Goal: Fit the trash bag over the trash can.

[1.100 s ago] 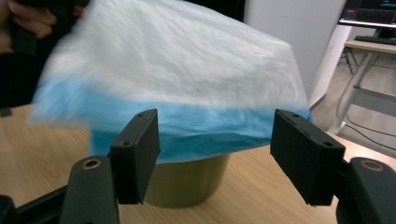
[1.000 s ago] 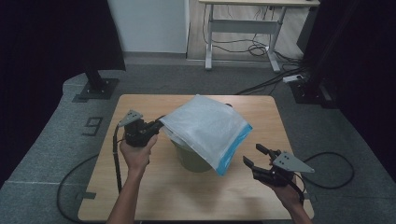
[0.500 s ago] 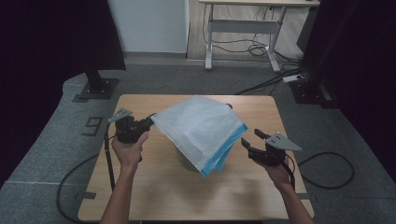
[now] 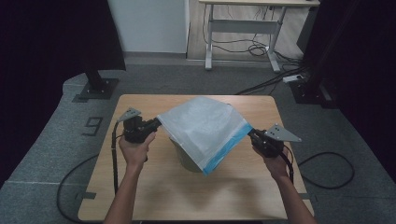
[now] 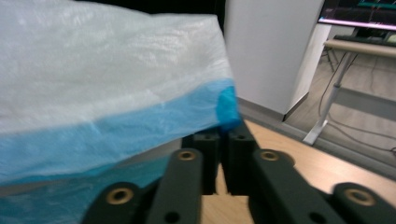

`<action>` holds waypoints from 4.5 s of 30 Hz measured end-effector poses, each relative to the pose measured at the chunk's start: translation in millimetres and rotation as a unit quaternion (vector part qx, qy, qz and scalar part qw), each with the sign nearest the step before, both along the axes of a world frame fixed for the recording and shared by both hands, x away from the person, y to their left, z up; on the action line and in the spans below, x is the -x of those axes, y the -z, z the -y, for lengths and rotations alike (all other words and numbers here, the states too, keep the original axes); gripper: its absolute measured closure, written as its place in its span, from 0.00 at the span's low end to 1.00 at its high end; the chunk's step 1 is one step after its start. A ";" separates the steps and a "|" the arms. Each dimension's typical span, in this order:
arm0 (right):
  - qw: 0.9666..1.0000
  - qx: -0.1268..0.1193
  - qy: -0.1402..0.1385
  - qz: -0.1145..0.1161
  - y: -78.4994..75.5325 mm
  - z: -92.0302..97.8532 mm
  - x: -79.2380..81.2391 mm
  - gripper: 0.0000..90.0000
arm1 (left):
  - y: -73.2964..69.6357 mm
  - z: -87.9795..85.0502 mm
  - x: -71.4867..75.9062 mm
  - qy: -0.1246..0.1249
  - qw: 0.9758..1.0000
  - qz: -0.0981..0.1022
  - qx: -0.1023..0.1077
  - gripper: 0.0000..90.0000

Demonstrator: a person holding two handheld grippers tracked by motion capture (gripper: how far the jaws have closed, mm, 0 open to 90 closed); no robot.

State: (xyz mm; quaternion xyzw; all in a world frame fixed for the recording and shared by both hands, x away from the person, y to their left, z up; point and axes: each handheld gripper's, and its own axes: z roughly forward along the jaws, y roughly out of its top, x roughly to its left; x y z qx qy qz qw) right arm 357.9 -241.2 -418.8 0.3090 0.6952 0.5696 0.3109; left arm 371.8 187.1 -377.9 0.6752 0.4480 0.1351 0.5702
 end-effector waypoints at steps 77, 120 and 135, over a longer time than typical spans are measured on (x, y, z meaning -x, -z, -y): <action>0.997 -0.054 -0.044 -0.030 -12.5 -16.0 52.3 0.98 | 1.7 122.2 41.0 0.147 0.978 -0.016 -0.146 0.39; 0.995 -0.052 0.014 -0.078 1.1 16.9 55.6 0.78 | -14.0 72.5 23.9 0.174 0.985 -0.003 0.016 1.00; 0.996 -0.055 -0.030 -0.061 0.5 4.5 81.5 0.74 | -16.4 52.4 20.3 0.149 0.988 -0.008 0.038 1.00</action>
